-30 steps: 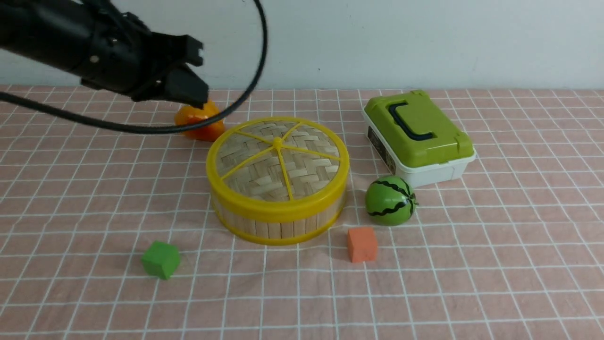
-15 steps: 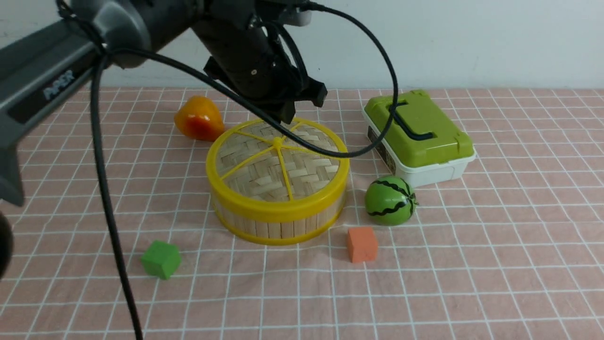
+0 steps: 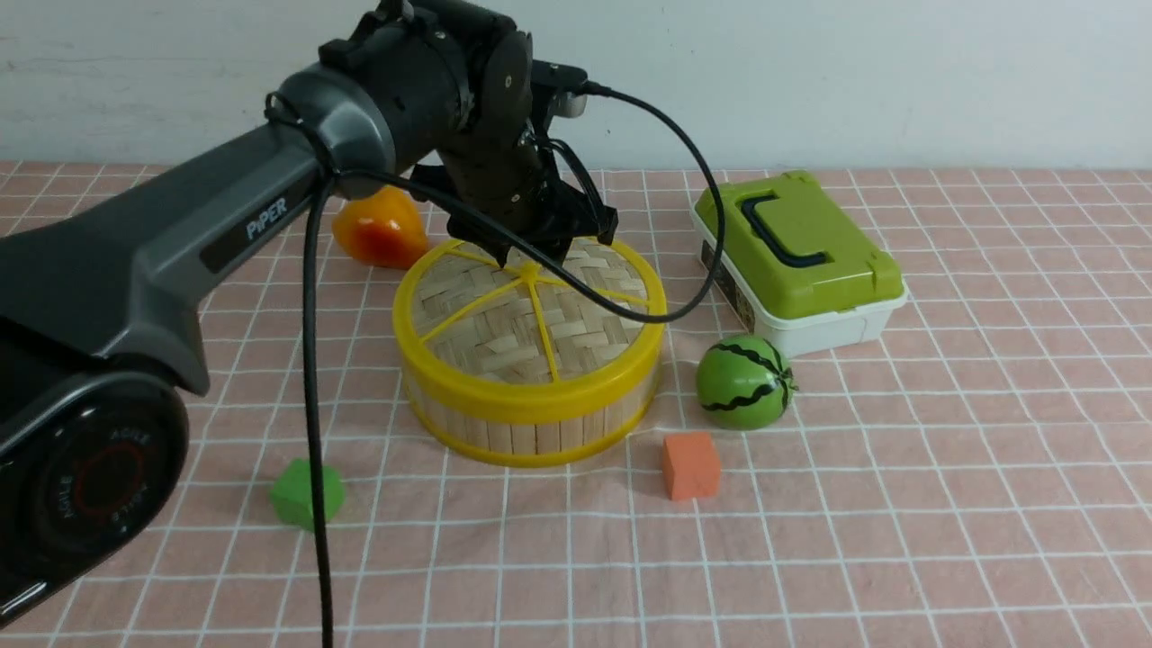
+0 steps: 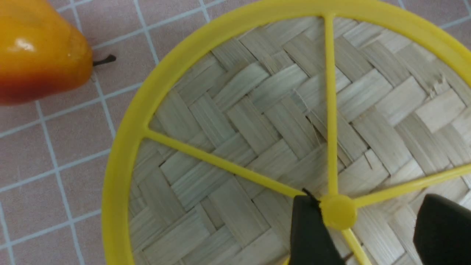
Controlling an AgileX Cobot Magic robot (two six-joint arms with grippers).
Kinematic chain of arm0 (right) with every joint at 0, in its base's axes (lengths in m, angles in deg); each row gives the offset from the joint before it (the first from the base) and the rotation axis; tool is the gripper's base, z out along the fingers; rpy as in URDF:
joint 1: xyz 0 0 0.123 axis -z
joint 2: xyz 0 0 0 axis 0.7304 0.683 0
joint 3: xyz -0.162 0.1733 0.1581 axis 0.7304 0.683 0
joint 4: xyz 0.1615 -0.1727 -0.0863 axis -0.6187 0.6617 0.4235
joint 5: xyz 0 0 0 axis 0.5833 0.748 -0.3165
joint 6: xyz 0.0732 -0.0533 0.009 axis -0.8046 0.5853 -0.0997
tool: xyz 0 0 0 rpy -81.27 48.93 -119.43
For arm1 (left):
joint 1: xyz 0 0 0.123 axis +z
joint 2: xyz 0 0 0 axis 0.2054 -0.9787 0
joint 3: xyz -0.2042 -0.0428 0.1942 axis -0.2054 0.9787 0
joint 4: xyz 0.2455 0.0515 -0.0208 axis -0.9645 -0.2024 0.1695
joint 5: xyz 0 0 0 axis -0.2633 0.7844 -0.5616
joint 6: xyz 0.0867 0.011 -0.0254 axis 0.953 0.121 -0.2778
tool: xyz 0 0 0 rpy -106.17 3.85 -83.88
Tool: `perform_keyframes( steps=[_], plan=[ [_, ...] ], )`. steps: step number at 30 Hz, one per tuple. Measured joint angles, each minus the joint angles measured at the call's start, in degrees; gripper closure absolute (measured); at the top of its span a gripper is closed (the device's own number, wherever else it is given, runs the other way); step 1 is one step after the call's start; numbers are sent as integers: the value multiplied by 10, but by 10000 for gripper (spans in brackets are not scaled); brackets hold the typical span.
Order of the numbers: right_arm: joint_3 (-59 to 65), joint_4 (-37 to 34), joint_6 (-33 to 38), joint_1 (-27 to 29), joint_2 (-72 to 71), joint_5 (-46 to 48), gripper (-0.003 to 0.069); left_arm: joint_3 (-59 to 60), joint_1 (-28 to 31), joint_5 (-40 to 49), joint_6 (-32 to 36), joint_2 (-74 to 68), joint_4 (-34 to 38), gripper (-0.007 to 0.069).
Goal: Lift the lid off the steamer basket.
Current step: Use the left arm to lift the lid of the steamer
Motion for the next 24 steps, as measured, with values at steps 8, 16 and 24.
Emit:
perform_keyframes(
  steps=[8, 16, 24],
  plan=[
    [0, 0, 0, 0, 0, 0, 418, -1, 0, -8, -12, -19, -1, 285],
    [0, 0, 0, 0, 0, 0, 418, -1, 0, -8, -26, -20, -11, 491],
    [0, 0, 0, 0, 0, 0, 418, -1, 1, -8, -30, -19, -10, 522]
  ],
)
